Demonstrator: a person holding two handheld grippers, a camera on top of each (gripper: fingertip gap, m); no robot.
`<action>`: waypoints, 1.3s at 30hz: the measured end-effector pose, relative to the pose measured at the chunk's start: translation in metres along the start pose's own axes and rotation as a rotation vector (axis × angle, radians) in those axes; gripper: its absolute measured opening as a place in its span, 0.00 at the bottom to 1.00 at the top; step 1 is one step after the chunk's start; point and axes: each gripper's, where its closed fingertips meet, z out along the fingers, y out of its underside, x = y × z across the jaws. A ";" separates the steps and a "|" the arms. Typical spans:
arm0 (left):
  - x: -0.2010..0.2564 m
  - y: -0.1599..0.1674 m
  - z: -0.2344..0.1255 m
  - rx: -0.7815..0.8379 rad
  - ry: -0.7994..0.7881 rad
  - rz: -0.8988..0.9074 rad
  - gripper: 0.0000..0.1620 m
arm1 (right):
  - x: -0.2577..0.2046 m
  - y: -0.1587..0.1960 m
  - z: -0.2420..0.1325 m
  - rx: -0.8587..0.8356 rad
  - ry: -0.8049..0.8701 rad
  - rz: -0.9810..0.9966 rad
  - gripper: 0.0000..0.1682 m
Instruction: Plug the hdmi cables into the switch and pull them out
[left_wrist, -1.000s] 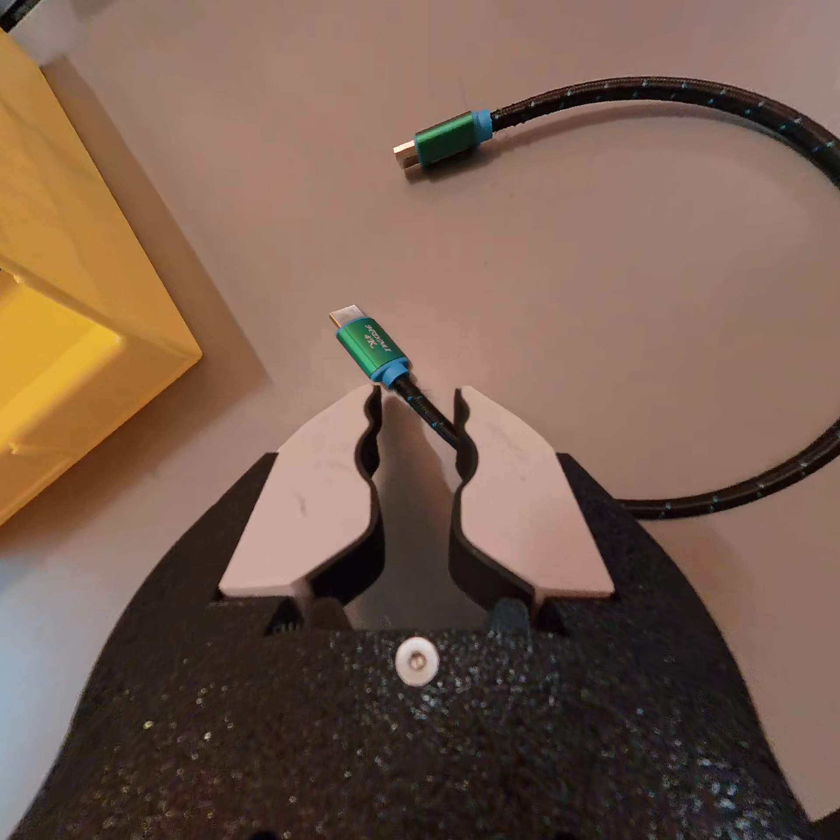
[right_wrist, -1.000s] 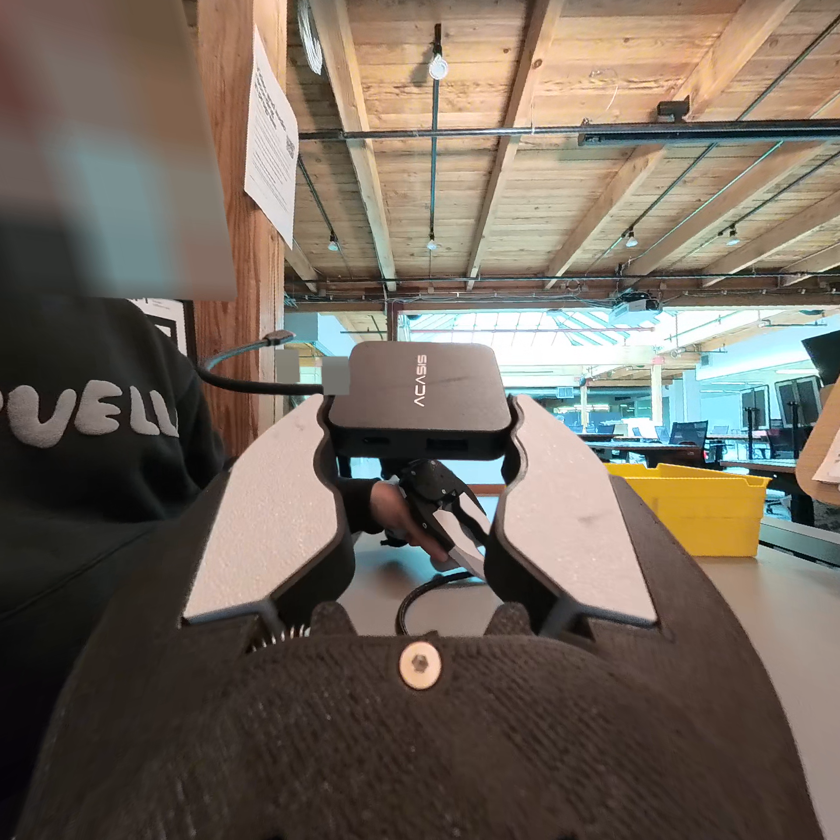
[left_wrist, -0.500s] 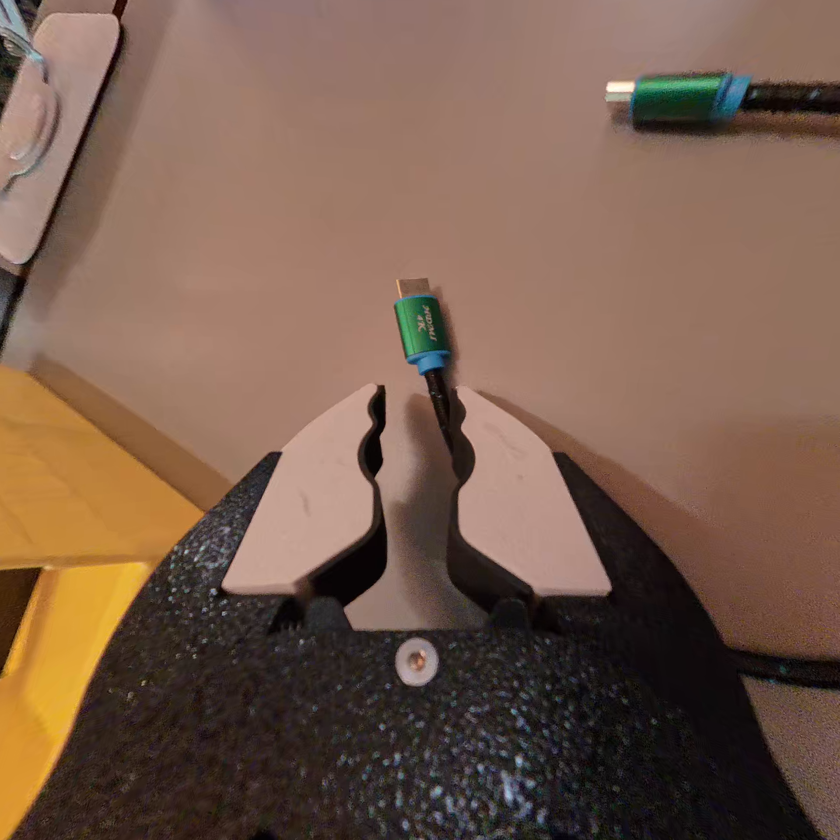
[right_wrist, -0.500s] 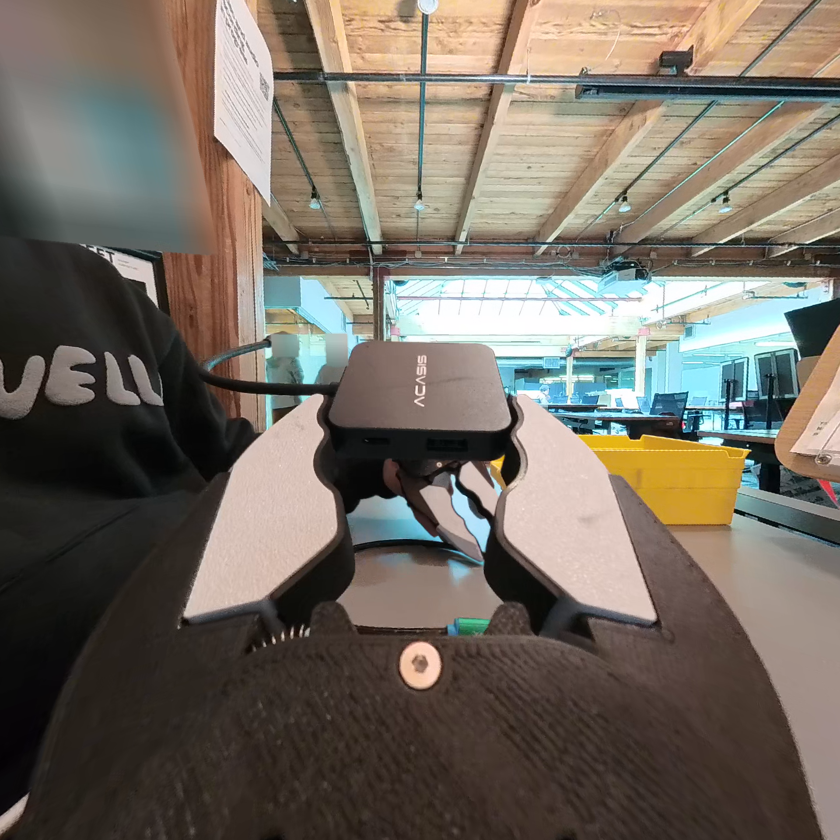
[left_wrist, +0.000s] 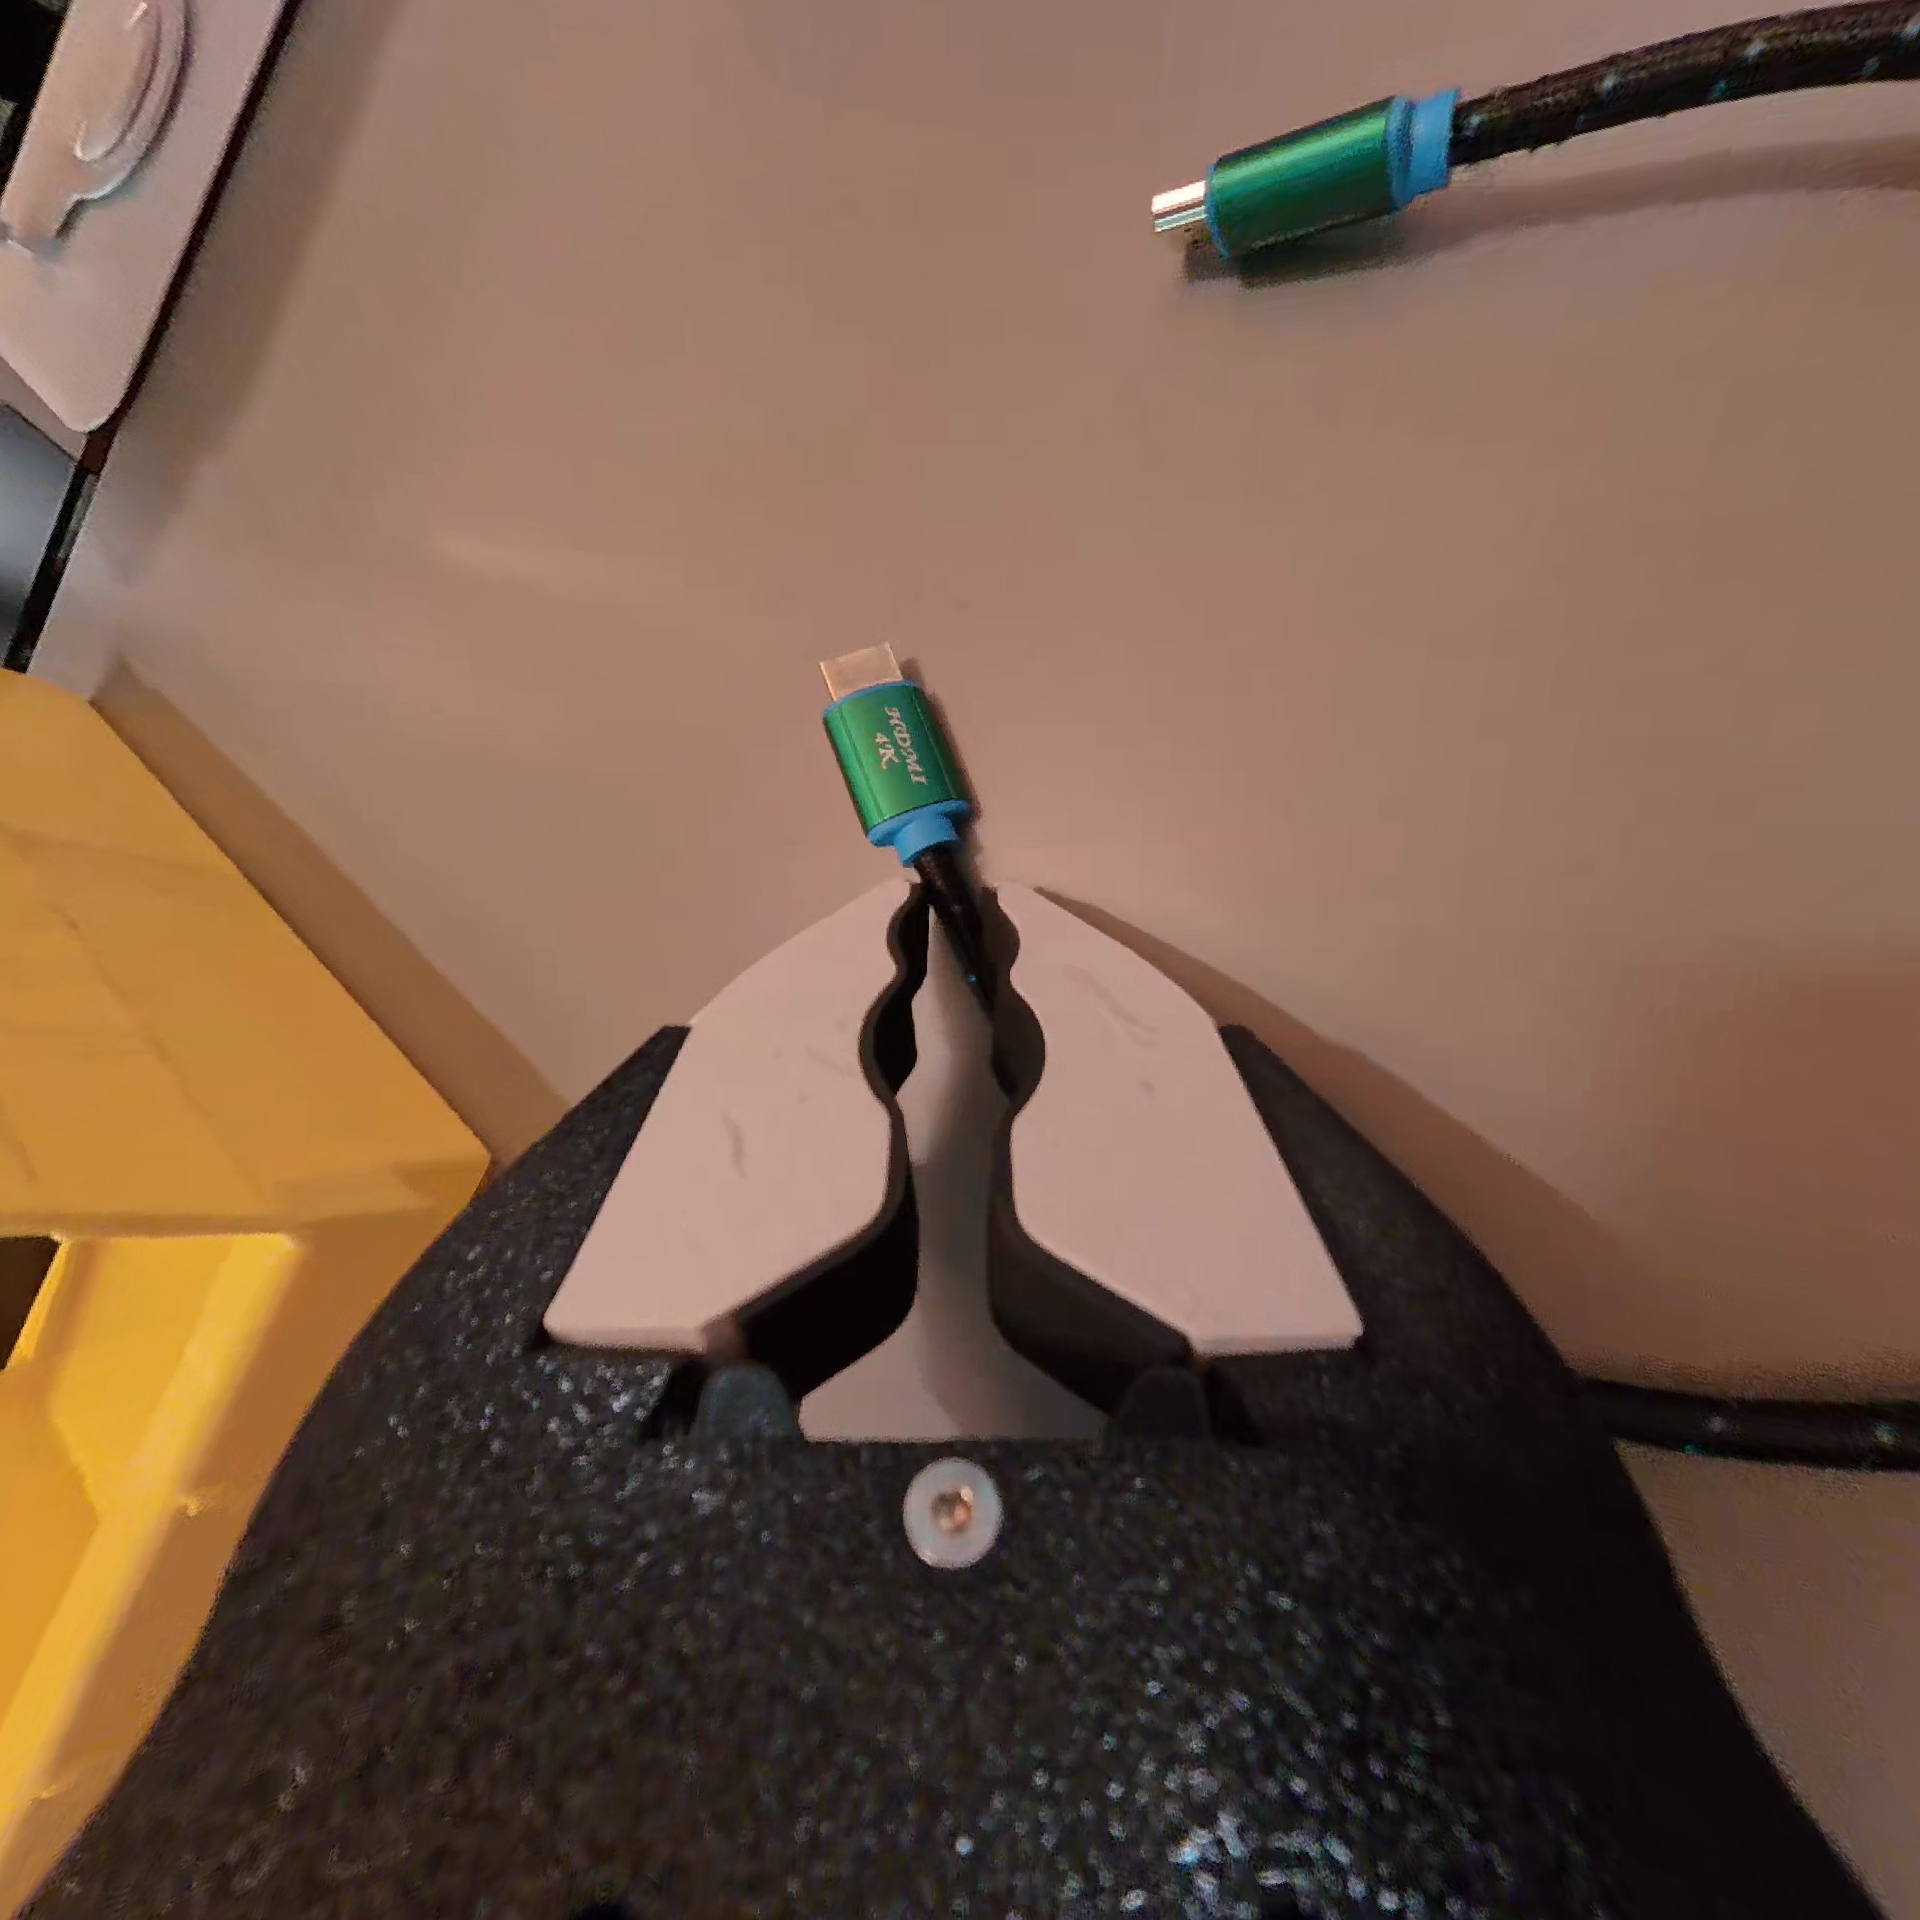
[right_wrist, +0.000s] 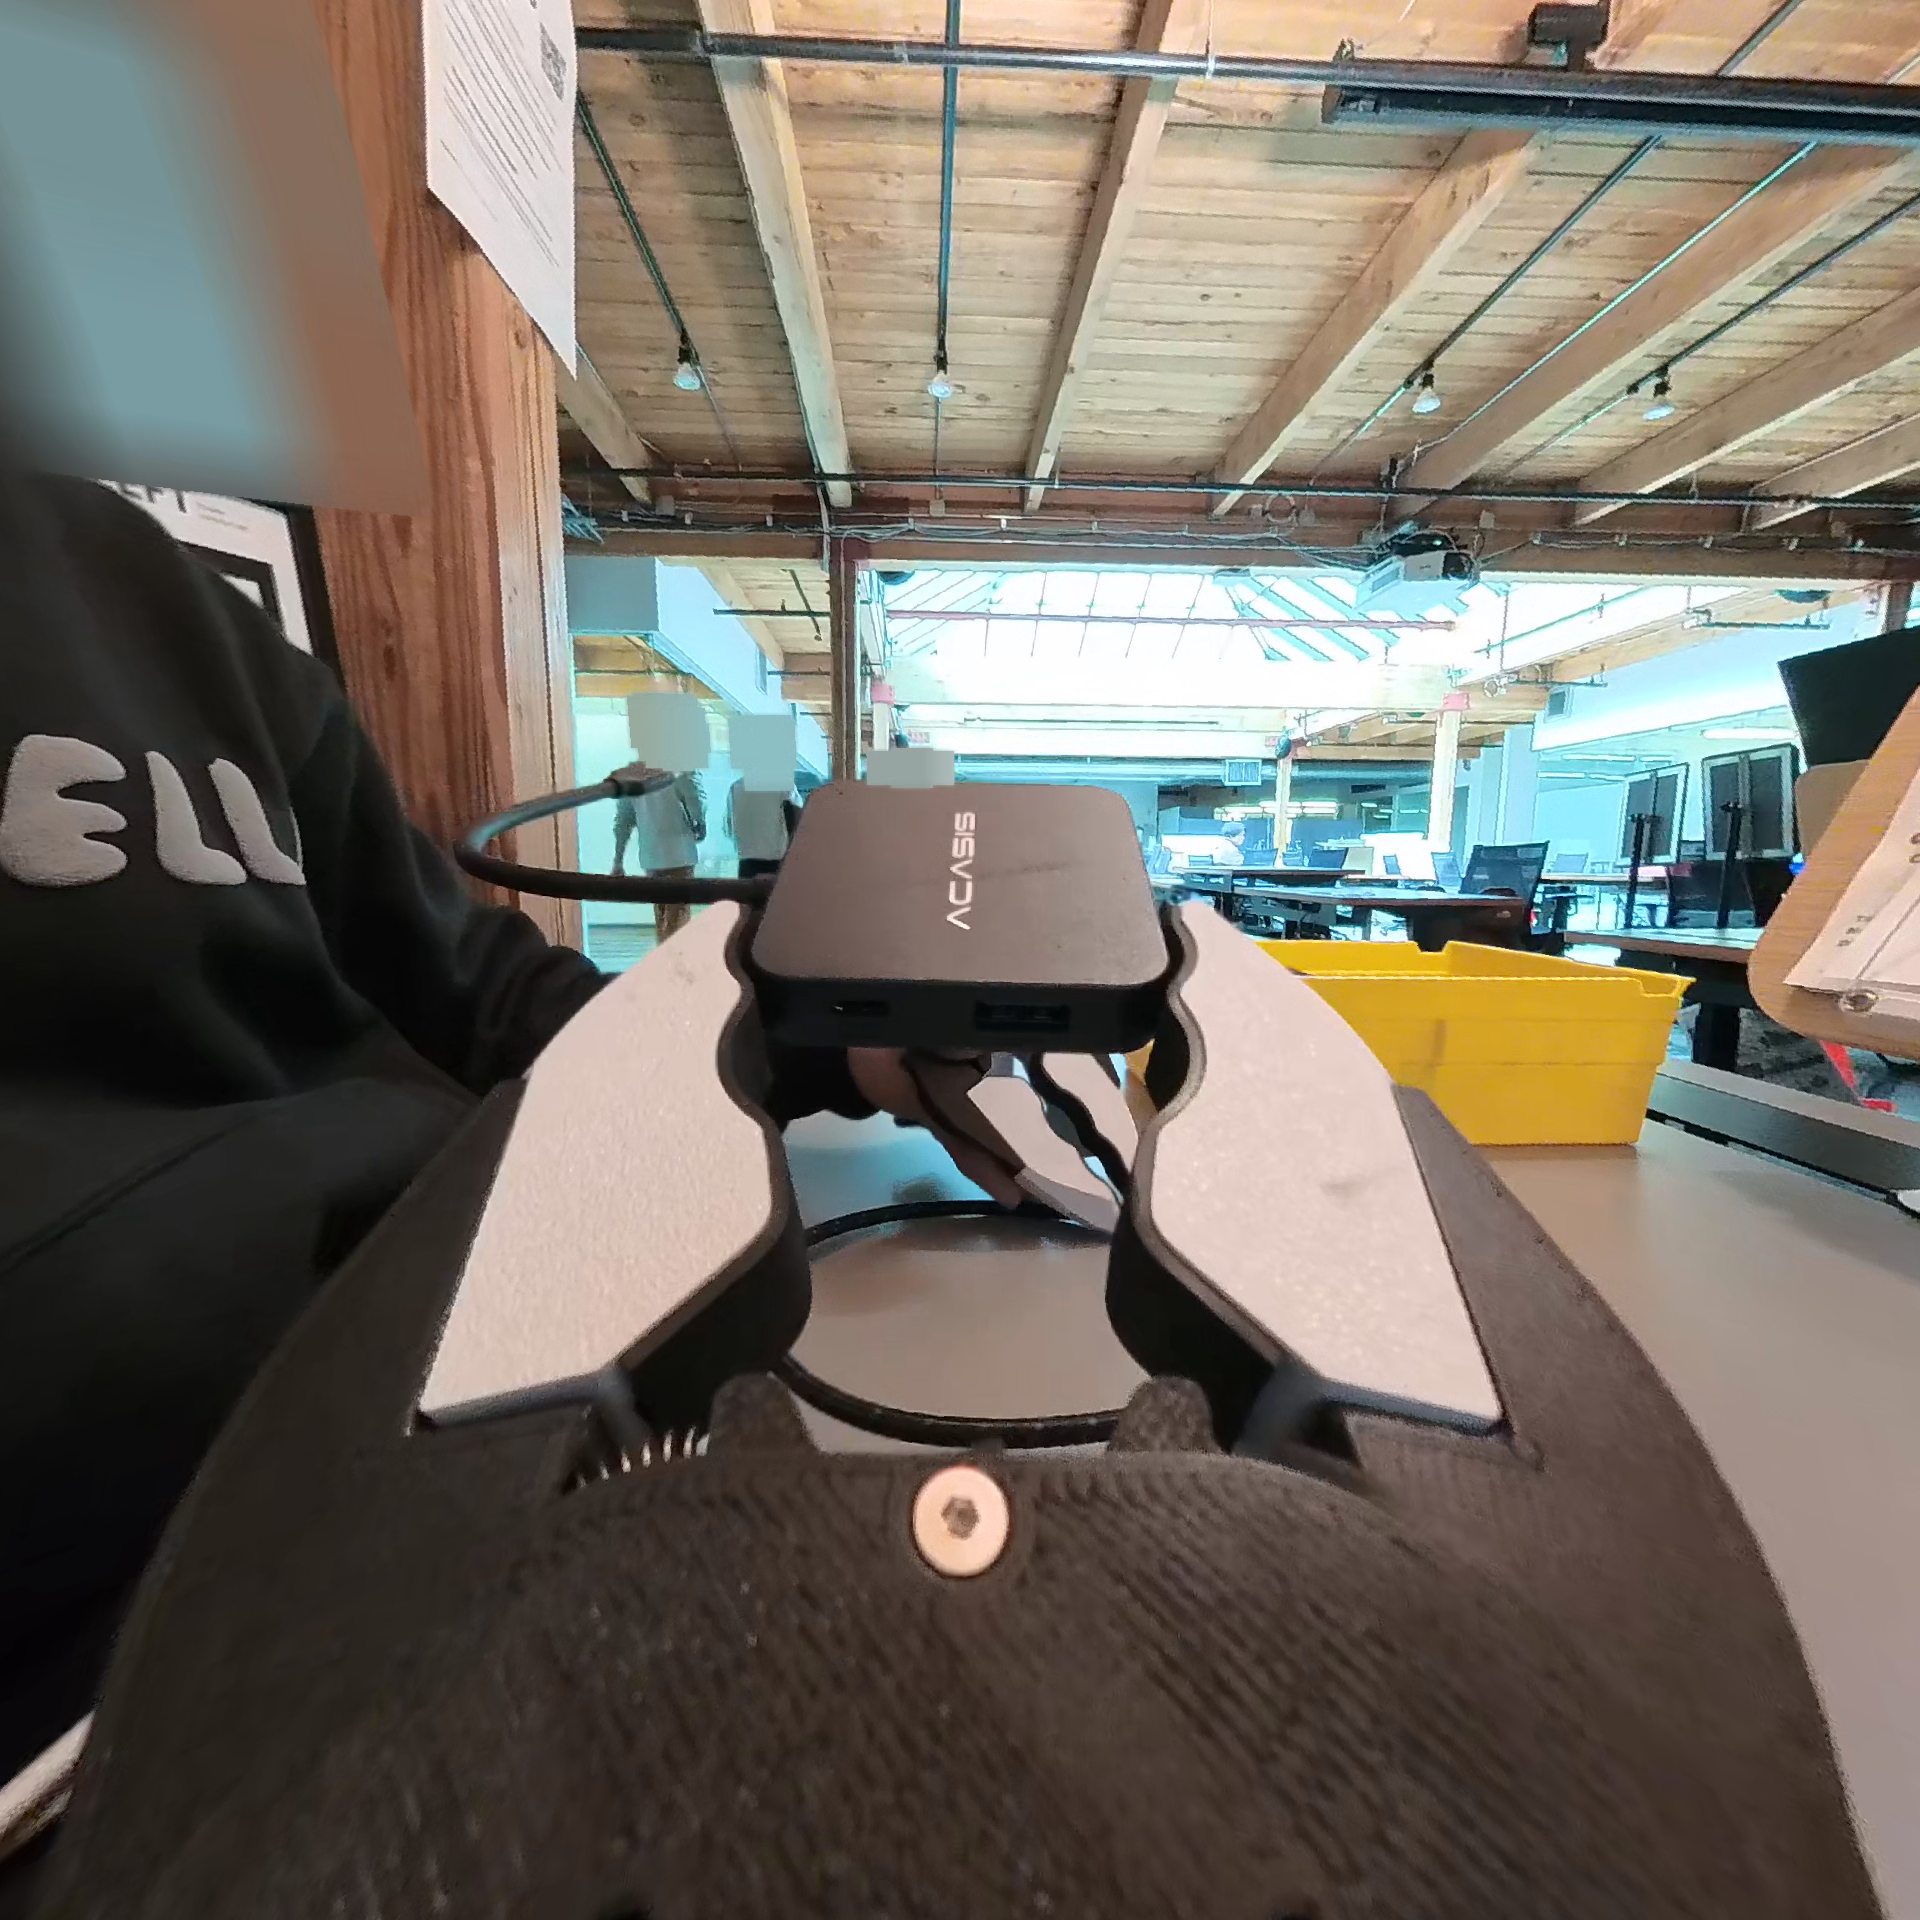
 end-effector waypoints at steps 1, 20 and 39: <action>-0.001 0.000 0.000 0.004 -0.003 -0.020 0.06 | 0.000 0.001 0.000 -0.007 0.003 -0.004 0.43; -0.043 -0.033 -0.027 0.321 0.167 -0.291 0.03 | 0.005 0.011 0.001 -0.074 0.046 -0.042 0.43; -0.017 -0.009 0.007 0.074 0.091 0.158 0.22 | 0.006 0.022 0.004 -0.133 0.043 -0.051 0.43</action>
